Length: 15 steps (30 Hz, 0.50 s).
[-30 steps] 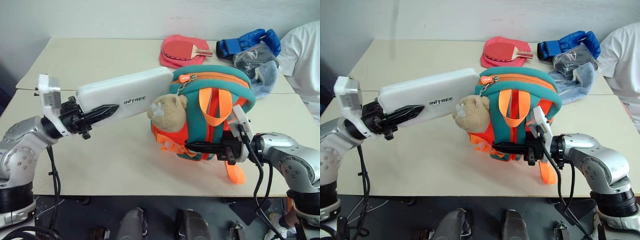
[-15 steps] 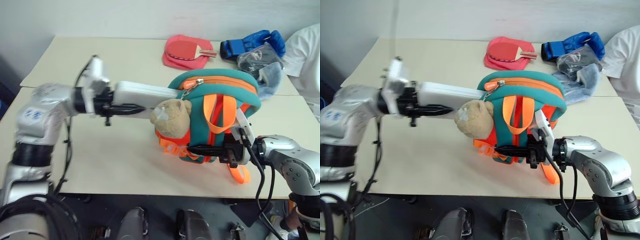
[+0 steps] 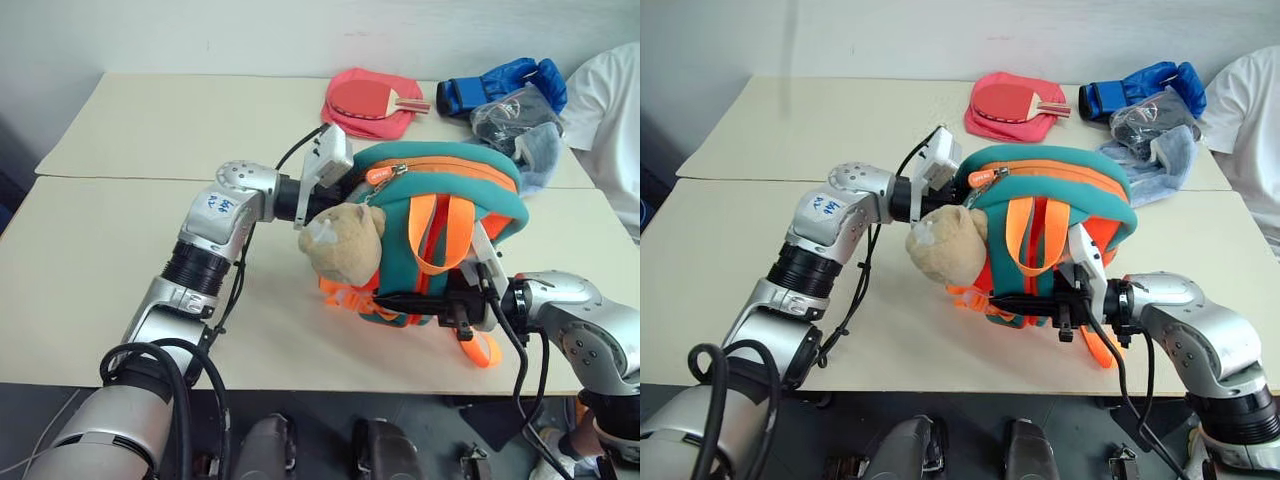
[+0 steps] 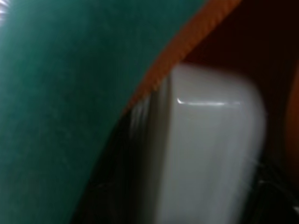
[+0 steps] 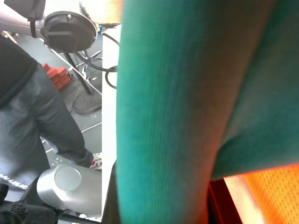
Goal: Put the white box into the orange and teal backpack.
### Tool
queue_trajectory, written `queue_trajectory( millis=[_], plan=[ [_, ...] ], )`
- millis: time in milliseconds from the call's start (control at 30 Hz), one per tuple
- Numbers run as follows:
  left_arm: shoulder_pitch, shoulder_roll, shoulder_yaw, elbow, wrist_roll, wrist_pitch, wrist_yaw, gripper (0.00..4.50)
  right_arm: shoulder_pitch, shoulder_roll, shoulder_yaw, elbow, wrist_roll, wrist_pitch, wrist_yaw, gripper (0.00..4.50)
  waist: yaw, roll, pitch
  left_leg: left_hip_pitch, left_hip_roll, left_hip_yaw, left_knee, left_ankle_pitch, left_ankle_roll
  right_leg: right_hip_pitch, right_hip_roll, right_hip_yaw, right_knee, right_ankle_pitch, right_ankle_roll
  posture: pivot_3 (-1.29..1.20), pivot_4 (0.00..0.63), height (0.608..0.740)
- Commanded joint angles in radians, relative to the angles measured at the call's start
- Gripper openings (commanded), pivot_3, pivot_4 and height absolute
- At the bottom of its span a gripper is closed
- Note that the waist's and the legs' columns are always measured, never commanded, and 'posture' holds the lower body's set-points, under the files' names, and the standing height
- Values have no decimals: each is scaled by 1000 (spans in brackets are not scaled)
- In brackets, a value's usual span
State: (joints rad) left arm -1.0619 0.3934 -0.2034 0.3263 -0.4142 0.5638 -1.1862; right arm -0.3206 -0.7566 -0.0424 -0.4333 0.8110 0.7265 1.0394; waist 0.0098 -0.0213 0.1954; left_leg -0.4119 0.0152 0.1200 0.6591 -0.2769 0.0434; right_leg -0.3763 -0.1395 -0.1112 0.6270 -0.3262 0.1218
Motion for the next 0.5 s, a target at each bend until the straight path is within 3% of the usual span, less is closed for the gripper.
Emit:
queue_trajectory(
  millis=[33, 133, 267, 367, 500],
  plan=[
    [19, 62, 167, -81, -156, 56, -80, 3678, 19, 7, -34, -37, -4, -16, -45, 0, -9, 0, 0, 0, 0, 0, 0, 0, 0, 0, 0, 0, 1, 0, 0, 0, 150, 740],
    [48, 159, 213, -41, -134, -30, -163, 4455, 38, 6, -60, -33, -3, -22, -70, 0, -11, 0, 0, 0, 1, -1, -1, 0, -1, 0, 0, -1, 1, 0, 0, 0, 150, 740],
    [156, 329, 245, -84, -131, -104, -340, 4455, 48, 8, -60, -11, -17, -46, -60, 0, -13, 0, 0, 0, 0, 0, -2, 0, -1, 0, 1, -1, 1, 0, 0, 0, 150, 740],
    [225, 352, 275, -161, -132, -172, -336, 4455, 50, 20, -56, 8, -30, -72, -47, 0, -1, 0, 0, 0, 0, -1, -1, 0, 0, 1, 0, -1, 1, 0, 0, 0, 150, 740],
    [398, 305, 293, -428, -164, -145, -177, 4455, 49, 45, -49, 33, -37, -95, -37, 0, 5, 0, 0, -4, -1, -4, 3, -2, 2, 1, -8, 4, 0, 1, 1, 0, 150, 740]
  ],
)
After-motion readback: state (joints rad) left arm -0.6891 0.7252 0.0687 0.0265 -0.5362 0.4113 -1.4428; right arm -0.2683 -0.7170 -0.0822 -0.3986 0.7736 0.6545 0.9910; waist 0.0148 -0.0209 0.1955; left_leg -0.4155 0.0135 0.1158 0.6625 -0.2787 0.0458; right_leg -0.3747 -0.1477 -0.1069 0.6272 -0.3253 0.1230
